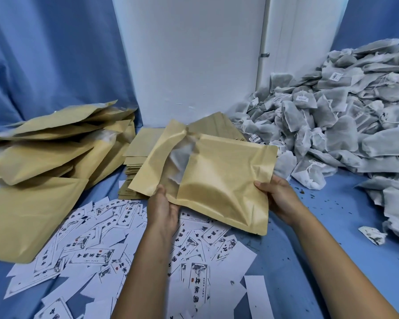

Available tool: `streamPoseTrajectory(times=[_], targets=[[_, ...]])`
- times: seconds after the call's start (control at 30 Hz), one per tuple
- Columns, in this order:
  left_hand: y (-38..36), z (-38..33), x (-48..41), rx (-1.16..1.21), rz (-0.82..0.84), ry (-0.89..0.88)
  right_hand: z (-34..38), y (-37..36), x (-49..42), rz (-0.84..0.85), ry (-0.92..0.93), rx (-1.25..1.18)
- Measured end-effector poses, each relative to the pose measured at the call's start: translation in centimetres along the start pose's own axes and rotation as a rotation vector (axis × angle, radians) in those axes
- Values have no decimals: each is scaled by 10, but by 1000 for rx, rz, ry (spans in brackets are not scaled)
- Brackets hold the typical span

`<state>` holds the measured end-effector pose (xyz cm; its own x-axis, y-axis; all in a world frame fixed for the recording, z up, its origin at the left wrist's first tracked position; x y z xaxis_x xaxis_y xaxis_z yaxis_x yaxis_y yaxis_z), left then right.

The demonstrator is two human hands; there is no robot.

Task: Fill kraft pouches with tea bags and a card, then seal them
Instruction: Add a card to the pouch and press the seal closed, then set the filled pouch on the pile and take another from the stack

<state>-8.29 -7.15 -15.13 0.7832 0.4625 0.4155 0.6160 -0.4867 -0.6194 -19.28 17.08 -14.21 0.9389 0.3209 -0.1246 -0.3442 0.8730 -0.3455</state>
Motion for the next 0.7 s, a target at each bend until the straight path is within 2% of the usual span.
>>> streamPoseTrajectory(times=[0.13,0.27,0.33,0.4,0.57,0.7], targets=[[8,-9,1,-60,-52,-133,2,-1,0,-43,57,67],[0,-16,2,179,88,-136,20,-9,-1,-19,164,276],[-14,-17,8,276,241,-74,26,-18,2,-3,174,238],[-32,-10,12,194,342,-7,27,-34,5,8,174,147],[-42,-25,15,81,315,25,17,-96,5,5,103,-12],[-1,-72,12,96,263,-22,4,-152,3,79,62,-46]])
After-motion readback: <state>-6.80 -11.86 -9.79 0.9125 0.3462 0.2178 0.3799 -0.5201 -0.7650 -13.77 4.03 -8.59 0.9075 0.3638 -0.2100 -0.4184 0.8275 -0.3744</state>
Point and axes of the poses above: each hand's wrist, its own x-axis away from the middle knuckle, its own y-axis out of the back of the hand, z = x × y, the point moved 8 cm from there along -x, towards the middle knuckle, and after that the axes turned 10 degrees about y, right-handed, at the moved point
